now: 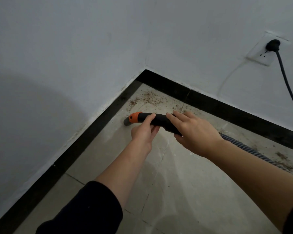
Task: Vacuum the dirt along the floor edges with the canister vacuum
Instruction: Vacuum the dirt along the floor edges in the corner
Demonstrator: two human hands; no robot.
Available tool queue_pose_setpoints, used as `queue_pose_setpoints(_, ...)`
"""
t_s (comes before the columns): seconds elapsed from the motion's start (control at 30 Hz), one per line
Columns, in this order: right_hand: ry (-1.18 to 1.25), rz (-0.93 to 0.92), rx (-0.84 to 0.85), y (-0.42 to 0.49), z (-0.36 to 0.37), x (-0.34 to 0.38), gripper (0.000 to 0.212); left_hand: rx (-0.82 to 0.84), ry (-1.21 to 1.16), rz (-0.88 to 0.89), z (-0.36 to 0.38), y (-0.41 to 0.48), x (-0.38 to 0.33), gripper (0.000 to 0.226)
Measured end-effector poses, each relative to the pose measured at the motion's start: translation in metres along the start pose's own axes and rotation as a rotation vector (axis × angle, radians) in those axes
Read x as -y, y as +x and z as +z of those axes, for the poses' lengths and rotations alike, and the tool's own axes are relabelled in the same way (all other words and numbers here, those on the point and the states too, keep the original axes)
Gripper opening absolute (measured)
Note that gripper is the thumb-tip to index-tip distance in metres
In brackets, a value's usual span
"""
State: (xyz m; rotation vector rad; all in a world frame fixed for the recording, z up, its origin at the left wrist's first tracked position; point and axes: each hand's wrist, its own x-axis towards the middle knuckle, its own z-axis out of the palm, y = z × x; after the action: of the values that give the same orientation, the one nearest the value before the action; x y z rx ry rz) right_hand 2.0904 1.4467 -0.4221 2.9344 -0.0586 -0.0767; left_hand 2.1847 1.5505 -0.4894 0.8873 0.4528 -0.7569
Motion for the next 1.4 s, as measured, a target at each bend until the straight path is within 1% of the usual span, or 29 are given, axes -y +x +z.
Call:
queue_pose_setpoints(0.2, -0.021, 0.014, 0.004, -0.001, 0.002, -0.003, 0.061, 0.014, -0.005, -0.009, 0.004, 0.003, 0.003, 0.025)
queue_pose_setpoints(0.43, -0.022, 0.045, -0.009, 0.008, 0.004, 0.0, 0.061, 0.022, -0.018, 0.003, 0.005, 0.009, -0.004, 0.038)
queue_pose_setpoints(0.7, -0.026, 0.049, -0.023, 0.02, 0.005, 0.008, 0.062, 0.041, -0.021, 0.017, -0.001, 0.018, -0.015, 0.043)
queue_pose_setpoints(0.9, -0.022, 0.043, -0.031, 0.026, 0.002, 0.013, 0.062, 0.049, -0.03, 0.029, -0.004, 0.023, -0.021, 0.043)
queue_pose_setpoints(1.07, -0.011, 0.043, -0.041, 0.03, 0.003, 0.022, 0.061, 0.04, -0.023, 0.034, -0.013, 0.024, -0.028, 0.037)
queue_pose_setpoints(1.23, -0.006, 0.022, -0.054, 0.035, 0.003, 0.031, 0.061, 0.025, -0.034, 0.048, -0.022, 0.024, -0.033, 0.04)
queue_pose_setpoints(1.4, -0.006, 0.008, -0.044, 0.033, 0.003, 0.036, 0.061, 0.011, -0.023, 0.05, -0.029, 0.021, -0.033, 0.038)
